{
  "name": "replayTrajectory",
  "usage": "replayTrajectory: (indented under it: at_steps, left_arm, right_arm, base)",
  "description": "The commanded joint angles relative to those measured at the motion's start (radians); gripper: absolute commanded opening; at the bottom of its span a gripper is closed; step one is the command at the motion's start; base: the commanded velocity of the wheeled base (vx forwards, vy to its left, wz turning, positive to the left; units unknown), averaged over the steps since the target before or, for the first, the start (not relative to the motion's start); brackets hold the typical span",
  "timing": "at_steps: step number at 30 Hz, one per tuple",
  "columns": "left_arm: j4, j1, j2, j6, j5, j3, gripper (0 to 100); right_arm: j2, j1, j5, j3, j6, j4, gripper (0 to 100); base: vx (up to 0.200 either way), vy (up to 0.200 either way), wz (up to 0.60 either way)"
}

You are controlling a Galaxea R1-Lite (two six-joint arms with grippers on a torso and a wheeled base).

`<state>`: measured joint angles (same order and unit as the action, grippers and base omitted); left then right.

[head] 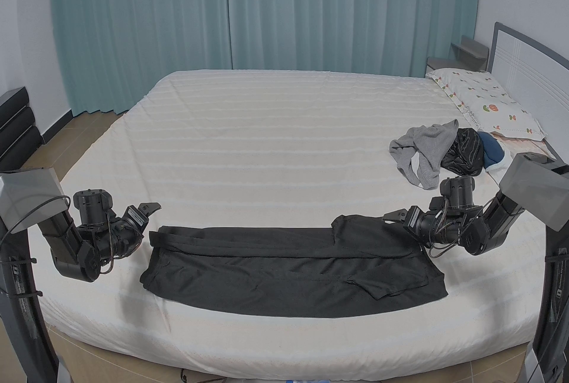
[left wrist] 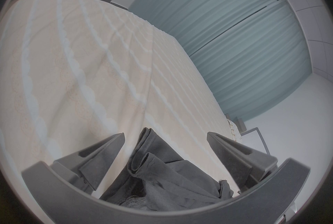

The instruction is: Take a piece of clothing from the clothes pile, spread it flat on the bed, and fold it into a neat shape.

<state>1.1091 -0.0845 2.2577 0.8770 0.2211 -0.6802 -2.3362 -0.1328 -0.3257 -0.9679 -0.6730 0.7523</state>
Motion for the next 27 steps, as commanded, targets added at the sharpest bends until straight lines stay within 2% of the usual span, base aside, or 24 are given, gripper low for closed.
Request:
replayTrajectory:
  at_steps: [1,10,15,21,22,27]
  left_arm:
    - [0.001,0.0,0.013,0.0,0.0,0.004,100]
    - [0.003,0.008,0.025,-0.001,0.0,0.021,100]
    - [0.003,0.012,0.026,-0.001,-0.005,0.021,100]
    - [0.005,0.014,0.026,-0.001,-0.009,0.022,100]
    - [0.005,0.014,0.026,0.0,-0.009,0.022,100]
    - [0.003,0.012,0.017,-0.001,-0.012,0.03,100]
  right_arm:
    - [-0.032,0.002,-0.004,-0.002,0.001,-0.001,0]
    - [0.006,0.033,-0.009,0.02,-0.03,0.007,0]
    - [0.035,0.03,-0.007,0.089,-0.028,0.018,0]
    - [0.026,0.027,-0.003,0.15,-0.025,0.114,0]
    - [0.026,0.027,-0.003,0.155,-0.023,0.12,100]
    - [0.043,0.024,-0.001,0.198,-0.02,0.14,100]
  base:
    - [0.0,0.0,0.0]
    - [0.0,0.0,0.0]
    - [0.0,0.0,0.0]
    - [0.0,0.0,0.0]
    - [0.0,0.0,0.0]
    - [0.0,0.0,0.0]
